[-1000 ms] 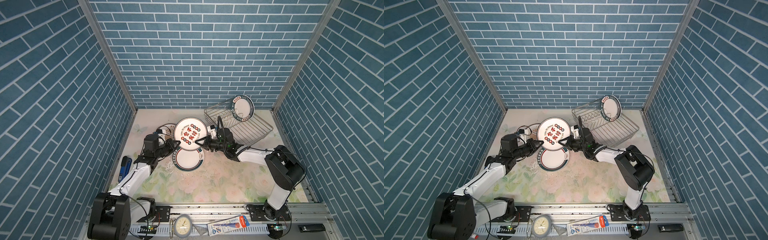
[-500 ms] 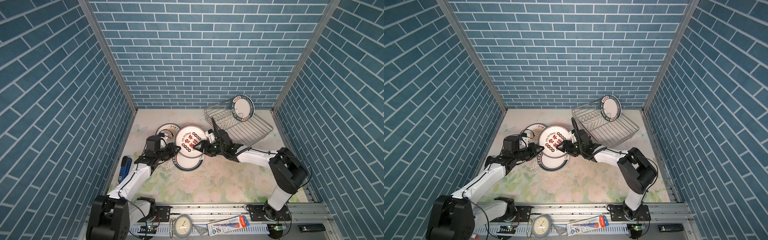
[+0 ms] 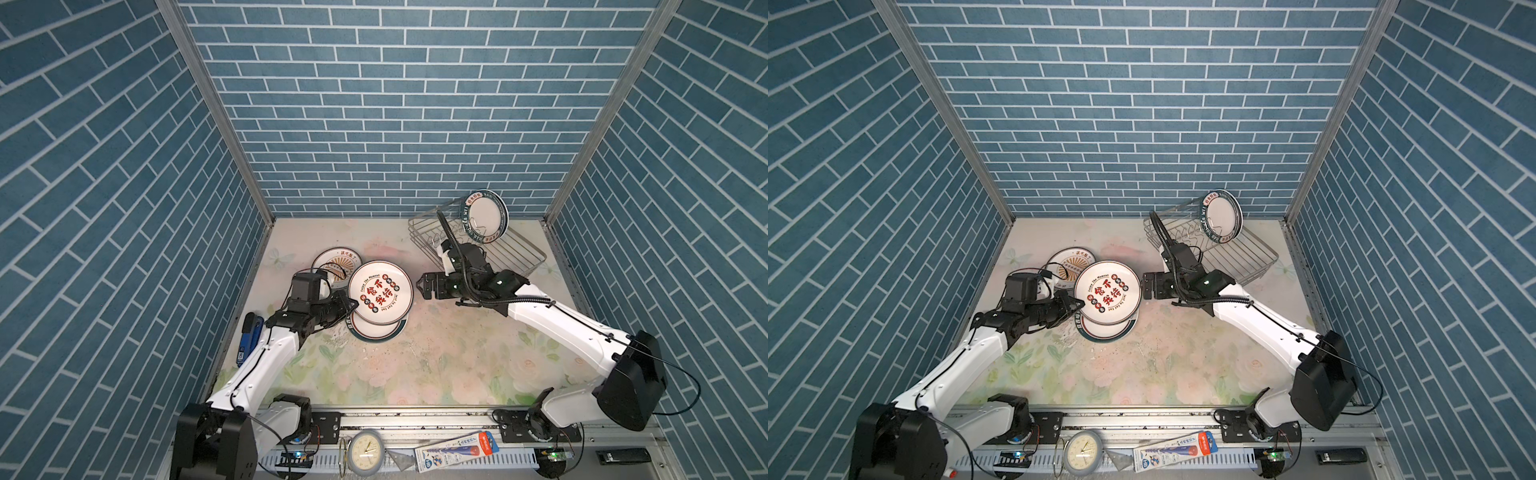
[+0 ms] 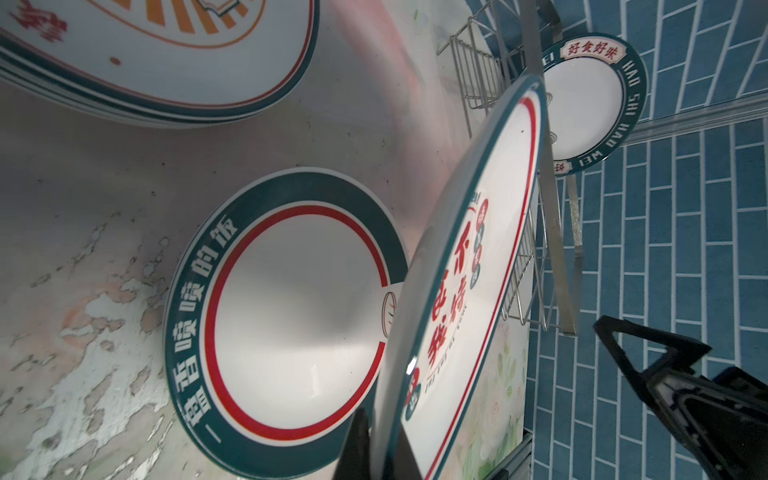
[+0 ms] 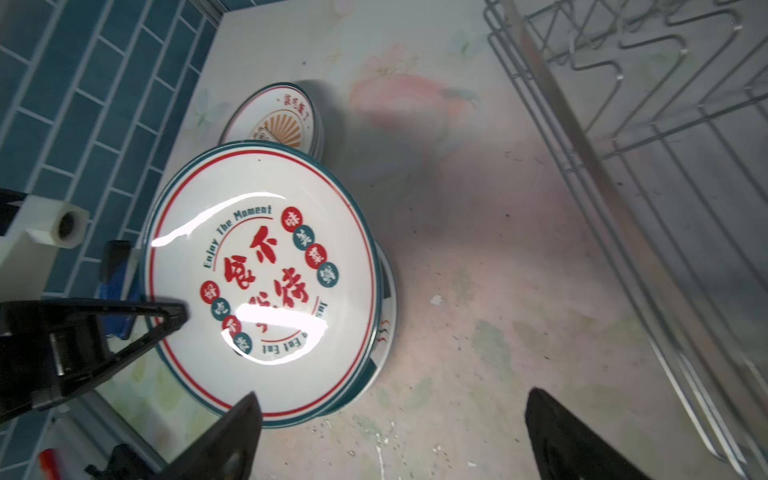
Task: Unload the plates from the dish rack
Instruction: 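Open the right gripper and withdraw it toward the rack while the left holds the plate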
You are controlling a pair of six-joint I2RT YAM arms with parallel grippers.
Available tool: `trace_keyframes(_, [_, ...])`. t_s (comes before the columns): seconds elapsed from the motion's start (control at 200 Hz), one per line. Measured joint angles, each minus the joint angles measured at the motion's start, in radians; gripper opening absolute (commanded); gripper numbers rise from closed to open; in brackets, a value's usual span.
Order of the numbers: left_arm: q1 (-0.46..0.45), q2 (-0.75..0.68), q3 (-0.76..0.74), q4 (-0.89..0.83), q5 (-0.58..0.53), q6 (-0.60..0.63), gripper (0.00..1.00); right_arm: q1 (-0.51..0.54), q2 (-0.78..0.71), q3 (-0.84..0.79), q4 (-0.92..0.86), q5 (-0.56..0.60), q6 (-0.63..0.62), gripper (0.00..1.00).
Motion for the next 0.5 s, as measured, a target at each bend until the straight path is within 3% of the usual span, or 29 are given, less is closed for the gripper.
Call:
trace_keyframes(0.24, [0.0, 0.102, 0.0, -0.013, 0.001, 0.016, 0.0, -0.137, -0.011, 0.067, -0.194, 0.097, -0.151, 0.99])
trace_keyframes(0.395, [0.0, 0.117, 0.0, -0.021, -0.003, 0.026, 0.0, -0.192, 0.0, 0.079, -0.246, 0.083, -0.209, 0.91])
trace_keyframes(0.5, [0.0, 0.128, 0.0, -0.023, -0.007, 0.035, 0.0, -0.217, 0.034, 0.079, -0.253, 0.055, -0.233, 0.81])
